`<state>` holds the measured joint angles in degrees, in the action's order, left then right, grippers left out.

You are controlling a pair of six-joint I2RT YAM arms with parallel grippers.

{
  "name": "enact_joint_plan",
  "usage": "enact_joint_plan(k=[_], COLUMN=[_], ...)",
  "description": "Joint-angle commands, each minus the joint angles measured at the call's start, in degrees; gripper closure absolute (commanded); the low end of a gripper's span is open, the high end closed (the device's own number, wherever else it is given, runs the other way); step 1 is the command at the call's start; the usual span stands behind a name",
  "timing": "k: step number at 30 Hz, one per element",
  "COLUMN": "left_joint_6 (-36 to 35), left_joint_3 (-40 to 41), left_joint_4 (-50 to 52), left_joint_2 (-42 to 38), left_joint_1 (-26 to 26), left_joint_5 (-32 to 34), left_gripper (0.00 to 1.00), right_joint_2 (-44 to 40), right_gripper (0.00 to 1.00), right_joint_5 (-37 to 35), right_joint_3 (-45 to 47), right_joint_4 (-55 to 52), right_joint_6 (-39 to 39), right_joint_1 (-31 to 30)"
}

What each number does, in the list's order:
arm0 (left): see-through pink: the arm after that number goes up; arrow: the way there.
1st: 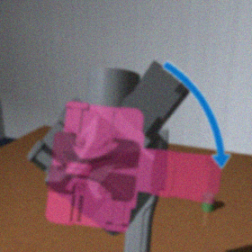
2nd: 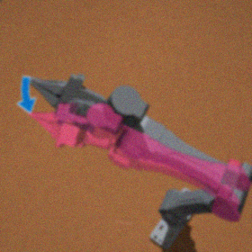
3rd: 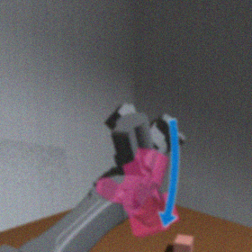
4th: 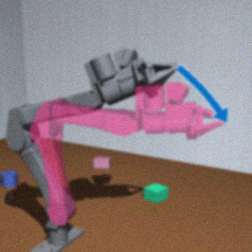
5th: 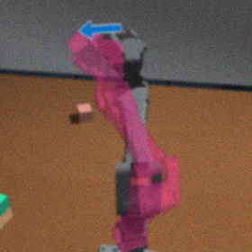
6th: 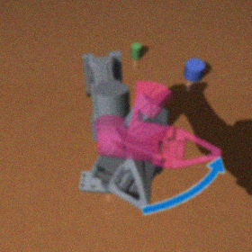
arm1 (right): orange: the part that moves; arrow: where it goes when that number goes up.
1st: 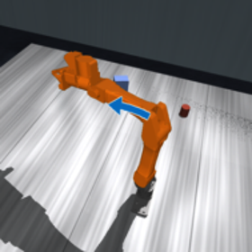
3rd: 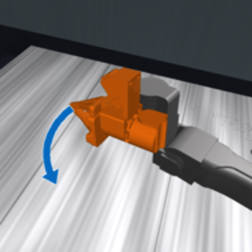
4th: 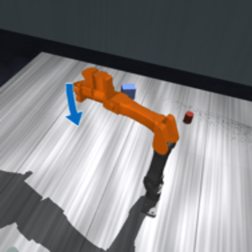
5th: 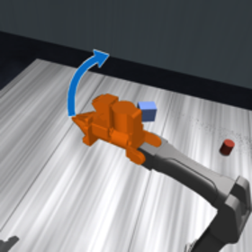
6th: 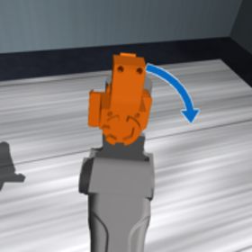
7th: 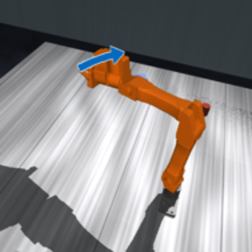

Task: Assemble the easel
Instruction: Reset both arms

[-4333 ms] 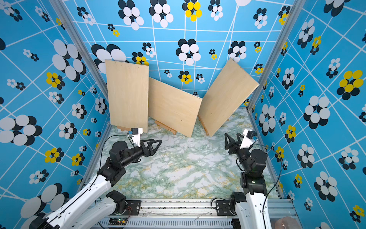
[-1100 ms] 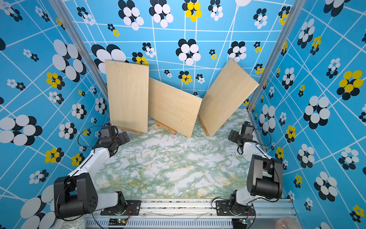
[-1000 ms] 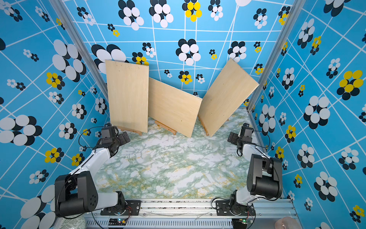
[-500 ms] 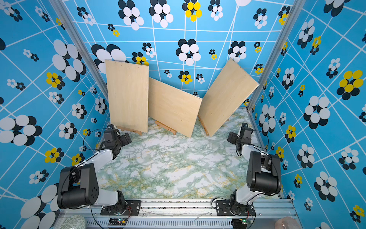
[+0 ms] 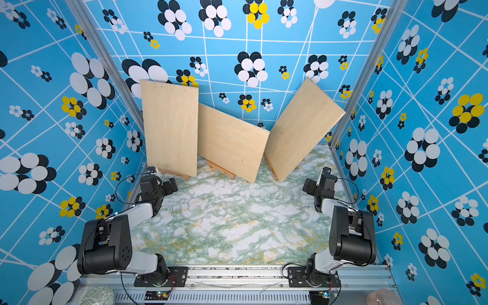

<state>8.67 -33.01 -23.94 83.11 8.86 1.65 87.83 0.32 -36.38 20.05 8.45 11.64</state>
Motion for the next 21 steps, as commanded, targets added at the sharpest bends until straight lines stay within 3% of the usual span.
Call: enact_joint_plan(k=[1,6,21], left_joint_6=[-2.2,-0.1,-5.5], left_joint_3=[1.5,4.7,11.8], left_joint_4=[-3.3,-12.1,-26.8], left_joint_2=[0.0,0.0,1.8], left_joint_1=[-1.6,-3.6,-8.9], left_joint_5=[-1.0,-0.7,2.5], left_gripper=[0.01,0.01,0.01], right_joint_2=[-1.8,-2.6,-6.5], right_gripper=[0.05,0.06,0.06], right_joint_5=[-0.5,-0.6,-0.2], right_joint_3=[1.6,3.0,9.3], right_joint_4=[3.4,5.6,14.1], right_joint_6=[0.9,1.4,1.1], right_joint_1=[-0.6,-1.0,-1.5])
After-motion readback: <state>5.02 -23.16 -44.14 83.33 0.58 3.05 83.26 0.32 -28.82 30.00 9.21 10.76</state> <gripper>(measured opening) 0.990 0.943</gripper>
